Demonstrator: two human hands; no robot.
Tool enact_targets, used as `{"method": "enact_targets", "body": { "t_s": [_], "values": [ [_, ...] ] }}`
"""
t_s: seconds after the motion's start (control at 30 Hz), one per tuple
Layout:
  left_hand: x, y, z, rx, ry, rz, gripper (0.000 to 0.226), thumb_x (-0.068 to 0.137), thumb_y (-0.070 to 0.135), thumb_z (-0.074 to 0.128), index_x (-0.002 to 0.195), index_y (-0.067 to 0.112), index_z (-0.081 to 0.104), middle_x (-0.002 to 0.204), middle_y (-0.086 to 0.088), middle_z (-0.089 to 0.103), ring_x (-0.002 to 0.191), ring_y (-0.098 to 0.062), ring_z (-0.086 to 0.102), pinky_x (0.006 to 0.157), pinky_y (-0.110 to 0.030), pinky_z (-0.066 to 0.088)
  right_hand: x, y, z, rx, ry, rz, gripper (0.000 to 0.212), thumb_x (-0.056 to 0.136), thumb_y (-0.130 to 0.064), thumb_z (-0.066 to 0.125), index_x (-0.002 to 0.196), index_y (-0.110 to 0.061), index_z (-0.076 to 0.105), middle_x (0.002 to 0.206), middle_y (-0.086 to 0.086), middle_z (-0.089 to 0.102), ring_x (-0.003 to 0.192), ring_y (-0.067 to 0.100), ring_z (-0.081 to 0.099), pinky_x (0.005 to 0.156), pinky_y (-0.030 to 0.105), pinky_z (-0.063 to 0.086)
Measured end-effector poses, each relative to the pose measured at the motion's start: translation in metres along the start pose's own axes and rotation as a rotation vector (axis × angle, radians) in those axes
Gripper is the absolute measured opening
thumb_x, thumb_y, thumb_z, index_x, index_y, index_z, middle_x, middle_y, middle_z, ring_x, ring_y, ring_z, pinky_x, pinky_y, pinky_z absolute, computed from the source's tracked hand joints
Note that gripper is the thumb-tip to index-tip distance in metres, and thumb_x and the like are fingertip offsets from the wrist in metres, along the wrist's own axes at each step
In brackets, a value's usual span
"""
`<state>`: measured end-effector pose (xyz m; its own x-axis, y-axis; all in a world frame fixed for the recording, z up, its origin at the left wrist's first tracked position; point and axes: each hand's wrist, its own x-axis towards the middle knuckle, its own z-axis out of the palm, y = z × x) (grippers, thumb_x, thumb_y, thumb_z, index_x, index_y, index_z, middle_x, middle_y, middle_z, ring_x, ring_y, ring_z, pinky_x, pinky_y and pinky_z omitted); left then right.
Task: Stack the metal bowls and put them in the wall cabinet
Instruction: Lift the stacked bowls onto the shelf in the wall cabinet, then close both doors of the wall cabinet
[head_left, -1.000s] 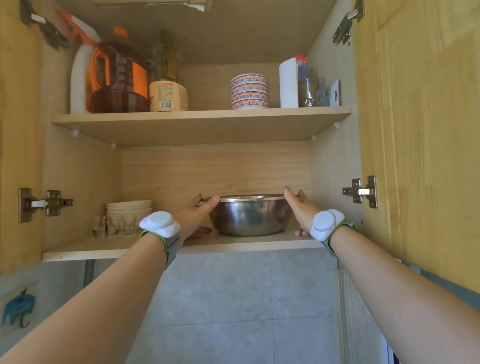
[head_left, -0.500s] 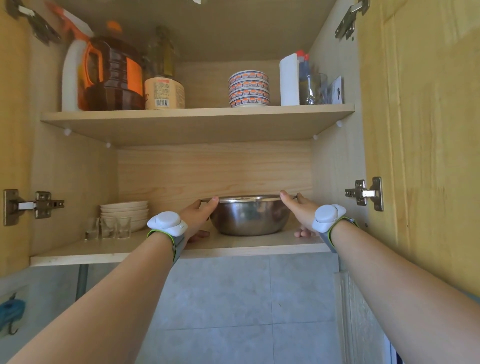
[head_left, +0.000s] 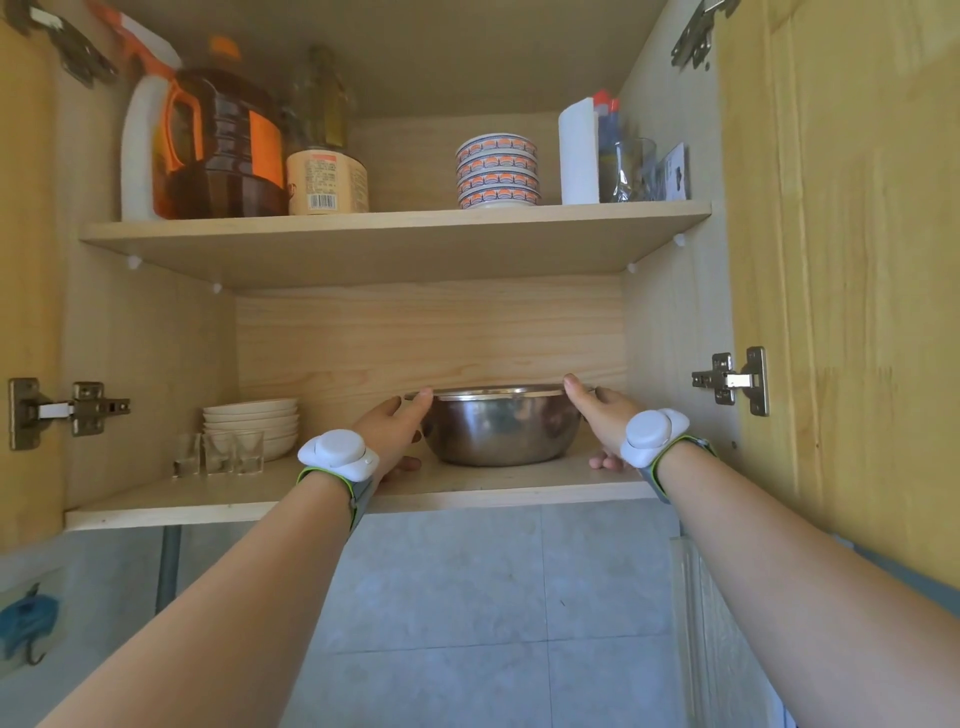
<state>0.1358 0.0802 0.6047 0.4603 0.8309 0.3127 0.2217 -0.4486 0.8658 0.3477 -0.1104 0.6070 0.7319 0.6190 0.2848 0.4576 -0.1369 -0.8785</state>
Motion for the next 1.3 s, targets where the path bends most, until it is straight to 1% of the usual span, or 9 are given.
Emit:
{"method": "enact_targets", "body": {
  "t_s": [0.13,0.27,0.37,0.53,0.6,0.73,0.8,0.93,1.3],
  "values": [
    [-0.004,-0.007,-0.003,-0.005,0.087,0.020,0.070,0.084,0.073,0.049,0.138,0.029,0.056,0.098,0.008,0.074,0.058,-0.013,0.078,0.046,-0.020,0.043,-0.014,-0.001,-0.003,0.035,0.033,-0.026,0.055,0.089,-0.075,0.045,0.095,-0.023,0.061,0.109,0.007,0.059,0.074,0.028,0.065,0.032,0.014,0.042],
    [-0.013,-0.012,-0.003,0.043,0.101,0.063,0.048,0.090,0.057,0.058,0.124,0.022,0.063,0.097,0.000,0.078,0.075,-0.021,0.080,0.069,-0.034,0.059,-0.025,-0.003,-0.007,-0.088,0.121,-0.054,0.057,0.092,-0.070,0.043,0.088,-0.016,0.059,0.083,0.002,0.062,0.056,0.025,0.068,0.034,0.015,0.038],
    [-0.025,-0.017,-0.005,0.118,0.076,0.113,0.035,0.096,0.046,0.060,0.120,0.022,0.069,0.106,-0.003,0.078,0.096,-0.027,0.075,0.091,-0.042,0.060,-0.035,-0.004,-0.007,-0.138,0.117,-0.097,0.058,0.098,-0.058,0.043,0.083,-0.006,0.064,0.095,0.014,0.075,0.063,0.032,0.071,0.054,0.026,0.050],
    [-0.071,-0.016,-0.008,0.136,0.120,0.198,0.028,0.097,0.040,0.060,0.119,0.027,0.071,0.112,0.002,0.076,0.100,-0.022,0.068,0.078,-0.031,0.050,-0.063,-0.004,-0.003,-0.275,0.138,-0.208,0.046,0.101,-0.039,0.048,0.083,0.001,0.061,0.100,0.026,0.074,0.088,0.040,0.067,0.081,0.039,0.052],
    [-0.095,-0.015,-0.010,0.133,0.146,0.226,0.025,0.098,0.039,0.060,0.117,0.028,0.071,0.106,0.006,0.073,0.097,-0.019,0.065,0.074,-0.029,0.047,-0.075,-0.005,0.000,-0.236,0.105,-0.224,0.048,0.100,-0.035,0.050,0.097,0.009,0.066,0.109,0.026,0.074,0.100,0.043,0.067,0.089,0.042,0.053],
    [-0.136,-0.017,-0.024,0.155,0.209,0.276,0.016,0.099,0.037,0.060,0.112,0.033,0.069,0.090,0.020,0.062,0.082,0.000,0.057,0.060,-0.015,0.039,-0.101,-0.012,0.014,-0.141,0.071,-0.289,0.032,0.097,-0.034,0.056,0.092,-0.008,0.073,0.100,0.012,0.078,0.098,0.036,0.069,0.076,0.036,0.049],
    [-0.158,-0.017,-0.039,0.155,0.226,0.277,0.011,0.100,0.036,0.060,0.109,0.036,0.066,0.092,0.015,0.065,0.083,-0.003,0.059,0.056,-0.009,0.039,-0.117,-0.019,0.023,-0.131,0.049,-0.337,0.024,0.094,-0.034,0.059,0.082,-0.017,0.072,0.093,0.005,0.078,0.093,0.031,0.070,0.073,0.033,0.050],
    [-0.200,-0.017,-0.078,0.145,0.284,0.257,0.013,0.099,0.035,0.060,0.109,0.033,0.068,0.099,0.007,0.069,0.096,-0.017,0.066,0.064,-0.024,0.049,-0.146,-0.037,0.043,-0.091,-0.040,-0.397,0.027,0.091,-0.035,0.060,0.086,-0.013,0.074,0.091,0.008,0.078,0.091,0.032,0.072,0.084,0.042,0.059],
    [-0.289,-0.020,-0.174,0.277,0.536,0.225,0.007,0.095,0.039,0.063,0.090,0.042,0.067,0.093,0.018,0.070,0.082,-0.001,0.064,0.063,-0.025,0.047,-0.220,-0.106,0.097,-0.077,-0.213,-0.585,0.018,0.090,-0.037,0.060,0.080,-0.026,0.069,0.070,-0.010,0.065,0.075,0.018,0.061,0.062,0.027,0.042]
  ]
}}
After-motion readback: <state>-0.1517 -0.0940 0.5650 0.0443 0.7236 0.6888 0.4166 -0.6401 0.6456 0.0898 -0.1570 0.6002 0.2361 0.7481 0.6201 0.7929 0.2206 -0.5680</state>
